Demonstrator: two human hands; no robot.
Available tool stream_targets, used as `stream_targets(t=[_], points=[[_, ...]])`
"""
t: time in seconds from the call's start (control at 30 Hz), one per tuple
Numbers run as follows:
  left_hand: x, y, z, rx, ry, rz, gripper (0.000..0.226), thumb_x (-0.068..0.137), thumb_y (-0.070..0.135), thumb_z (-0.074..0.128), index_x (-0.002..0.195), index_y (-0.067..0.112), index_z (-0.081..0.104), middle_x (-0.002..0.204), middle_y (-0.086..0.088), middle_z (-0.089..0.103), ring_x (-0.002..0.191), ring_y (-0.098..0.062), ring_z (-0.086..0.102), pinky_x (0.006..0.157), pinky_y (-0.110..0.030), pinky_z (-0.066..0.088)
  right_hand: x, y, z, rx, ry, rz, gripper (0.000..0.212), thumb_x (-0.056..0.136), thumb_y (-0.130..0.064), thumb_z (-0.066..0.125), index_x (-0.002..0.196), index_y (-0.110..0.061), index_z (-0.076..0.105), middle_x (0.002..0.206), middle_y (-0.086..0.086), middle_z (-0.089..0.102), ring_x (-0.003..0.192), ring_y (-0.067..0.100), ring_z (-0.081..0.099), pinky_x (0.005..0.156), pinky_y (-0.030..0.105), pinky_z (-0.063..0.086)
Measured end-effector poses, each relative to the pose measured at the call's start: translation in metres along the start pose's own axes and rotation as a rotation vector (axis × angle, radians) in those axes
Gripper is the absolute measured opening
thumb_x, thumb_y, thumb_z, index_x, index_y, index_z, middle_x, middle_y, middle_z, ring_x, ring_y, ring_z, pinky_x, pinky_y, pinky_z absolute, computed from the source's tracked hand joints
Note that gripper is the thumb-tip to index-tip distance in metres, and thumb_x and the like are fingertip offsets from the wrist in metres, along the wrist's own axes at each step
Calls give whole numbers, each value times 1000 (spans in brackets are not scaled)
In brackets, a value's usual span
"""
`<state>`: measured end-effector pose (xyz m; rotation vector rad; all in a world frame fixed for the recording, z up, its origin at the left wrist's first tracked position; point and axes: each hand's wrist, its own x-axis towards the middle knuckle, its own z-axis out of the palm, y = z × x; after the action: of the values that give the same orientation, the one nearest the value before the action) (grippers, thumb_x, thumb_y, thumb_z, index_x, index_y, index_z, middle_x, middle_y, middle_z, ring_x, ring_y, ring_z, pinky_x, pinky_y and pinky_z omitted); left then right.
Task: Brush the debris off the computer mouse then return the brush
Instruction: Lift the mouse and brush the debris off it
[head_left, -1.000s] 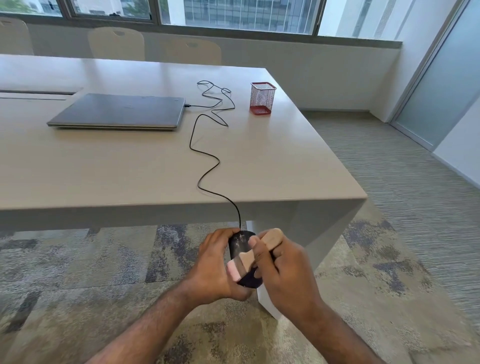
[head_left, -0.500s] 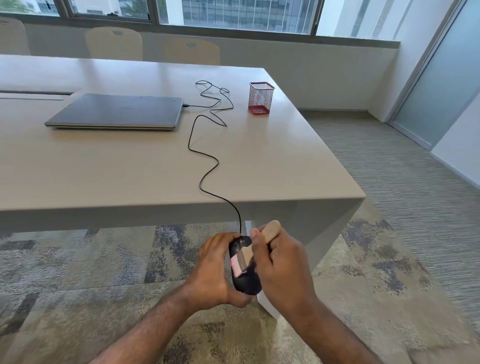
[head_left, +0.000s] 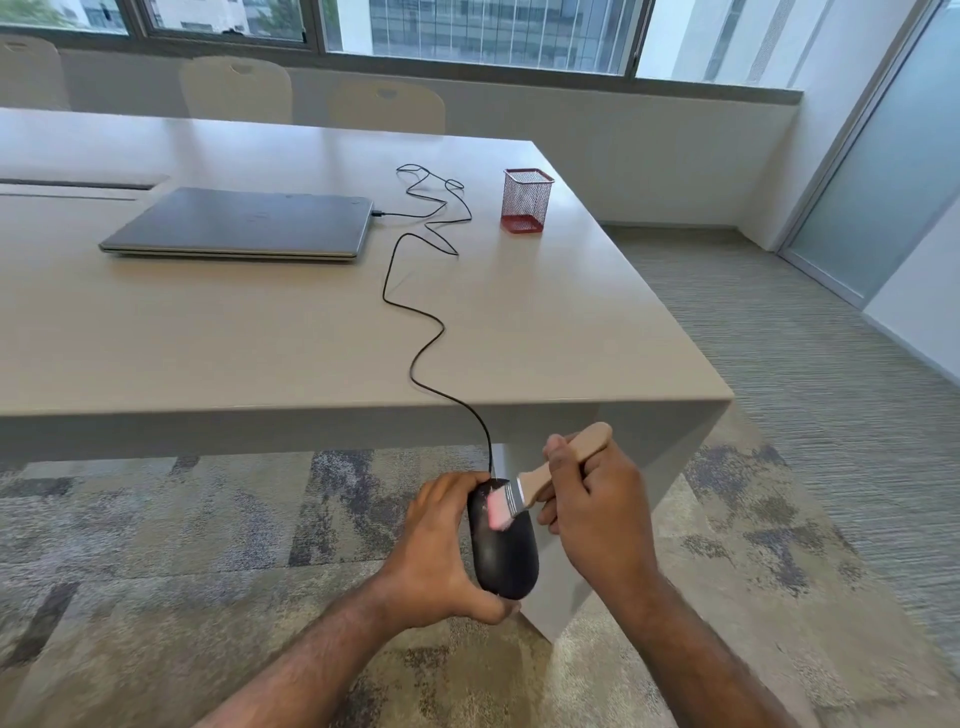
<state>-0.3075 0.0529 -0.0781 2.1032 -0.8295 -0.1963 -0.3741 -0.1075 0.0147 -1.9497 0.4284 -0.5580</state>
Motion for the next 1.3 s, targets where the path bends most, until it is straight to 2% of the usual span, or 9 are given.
stream_targets(t=[0.1,0.3,0.6,0.77,0.87,0.97,1.1,1.2,1.3], points=[[-1,0,0,9,-7,4,108,41,53,87,133,49,29,127,44,25,127,11,27,102,-12,28,-5,6,2,-13,-33,15,27,101,-34,54,80,-18,59,59,7,68,49,21,65,49,39,56],[-1,0,2,7,-9,11,109,41,55,87,134,49,30,130,39,28,127,10,29,106,-20,32,-9,8,4,-8,-64,9,23,101,-34,53,83,-21,60,61,3,68,45,10,63,45,23,50],[-1,-2,2,-2,-16,11,111,41,52,88,138,44,33,131,32,32,130,1,33,110,-28,36,9,1,-14,59,-34,21,25,100,-34,55,83,-16,62,60,7,70,44,14,66,48,34,56],[-1,1,3,1,-17,12,112,42,54,88,140,37,36,132,29,34,130,1,33,109,-25,34,1,-5,-5,-103,-27,-86,32,101,-37,52,79,-14,59,63,7,66,55,27,65,55,46,56],[-1,2,4,-1,-32,2,114,45,52,89,143,36,34,133,29,33,129,5,30,106,-23,34,-12,-9,7,-168,-78,-159,33,101,-38,52,74,-20,54,60,-2,60,55,17,60,56,41,52],[-2,2,4,-40,-32,-8,119,44,45,92,142,50,25,134,31,32,131,5,30,103,-17,32,-20,-10,15,-197,-125,-226,34,102,-38,50,74,-18,50,60,-1,57,56,17,56,57,40,50],[-2,4,3,-55,-11,-9,112,42,45,92,137,46,33,131,31,34,129,3,33,103,-20,35,-14,-14,8,-147,-29,-235,33,101,-40,49,73,-21,50,59,-2,59,53,14,58,50,28,47],[-4,4,3,-33,2,10,111,43,50,91,140,37,39,130,27,37,127,1,35,103,-16,32,-3,-15,-3,-120,35,-196,32,101,-40,50,79,-17,55,61,3,64,55,22,65,53,41,52],[-4,4,5,-24,10,8,113,42,51,91,141,37,39,132,28,36,129,3,34,103,-13,30,-1,-11,-2,-141,-4,-150,30,102,-36,52,78,-17,55,64,6,66,58,26,66,55,45,55]])
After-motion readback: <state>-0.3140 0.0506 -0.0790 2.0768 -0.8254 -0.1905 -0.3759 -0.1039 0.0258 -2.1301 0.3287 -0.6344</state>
